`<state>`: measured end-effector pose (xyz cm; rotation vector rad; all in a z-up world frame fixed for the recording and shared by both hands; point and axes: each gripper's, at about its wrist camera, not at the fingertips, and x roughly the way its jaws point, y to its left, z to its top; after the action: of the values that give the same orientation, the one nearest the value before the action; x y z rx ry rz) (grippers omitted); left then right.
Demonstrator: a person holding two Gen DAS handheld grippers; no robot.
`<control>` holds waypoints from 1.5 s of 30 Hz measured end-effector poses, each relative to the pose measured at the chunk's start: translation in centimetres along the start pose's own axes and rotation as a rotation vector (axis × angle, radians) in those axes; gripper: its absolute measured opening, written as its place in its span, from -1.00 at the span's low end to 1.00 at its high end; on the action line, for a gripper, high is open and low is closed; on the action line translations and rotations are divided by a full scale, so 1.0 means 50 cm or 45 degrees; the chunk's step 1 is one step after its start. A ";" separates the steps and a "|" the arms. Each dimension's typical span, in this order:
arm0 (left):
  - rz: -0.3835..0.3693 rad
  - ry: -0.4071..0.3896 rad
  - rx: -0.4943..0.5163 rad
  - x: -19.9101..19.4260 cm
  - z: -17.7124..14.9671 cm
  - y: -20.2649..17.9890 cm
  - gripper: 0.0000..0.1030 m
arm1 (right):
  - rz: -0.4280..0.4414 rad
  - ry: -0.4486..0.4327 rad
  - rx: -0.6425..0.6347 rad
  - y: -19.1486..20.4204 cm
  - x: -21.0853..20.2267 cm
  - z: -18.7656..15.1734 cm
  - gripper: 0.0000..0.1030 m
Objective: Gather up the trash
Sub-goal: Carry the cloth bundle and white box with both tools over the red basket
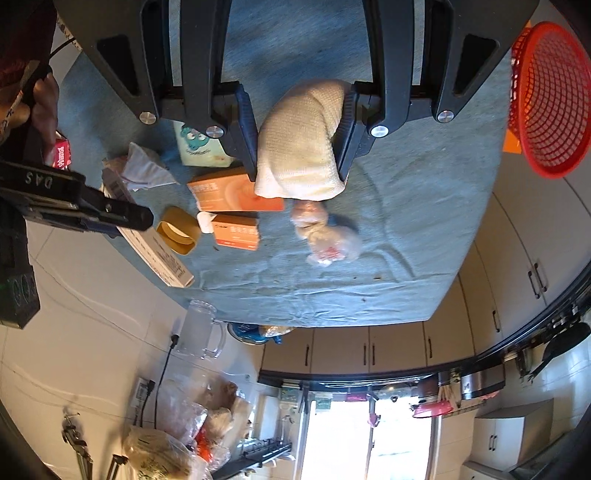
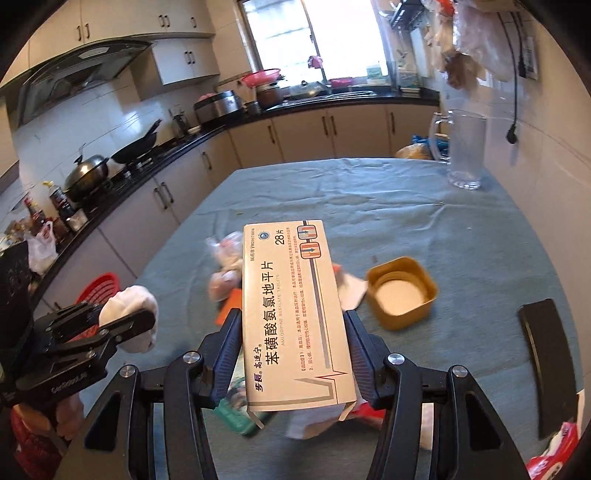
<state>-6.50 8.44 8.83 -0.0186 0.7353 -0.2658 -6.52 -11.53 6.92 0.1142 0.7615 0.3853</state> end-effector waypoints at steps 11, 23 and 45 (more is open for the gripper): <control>0.040 -0.028 -0.074 -0.044 -0.027 0.069 -0.28 | 0.084 0.055 -0.084 0.097 0.026 -0.022 0.14; 0.123 -0.067 -0.184 -0.104 -0.057 0.171 -0.28 | 0.189 0.112 -0.191 0.213 0.066 -0.025 0.14; 0.367 -0.116 -0.423 -0.218 -0.147 0.415 -0.28 | 0.397 0.259 -0.373 0.465 0.180 -0.008 0.14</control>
<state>-14.29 31.74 8.29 -0.2370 0.6753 0.1338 -7.83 13.38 6.34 -0.0846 0.8815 0.8096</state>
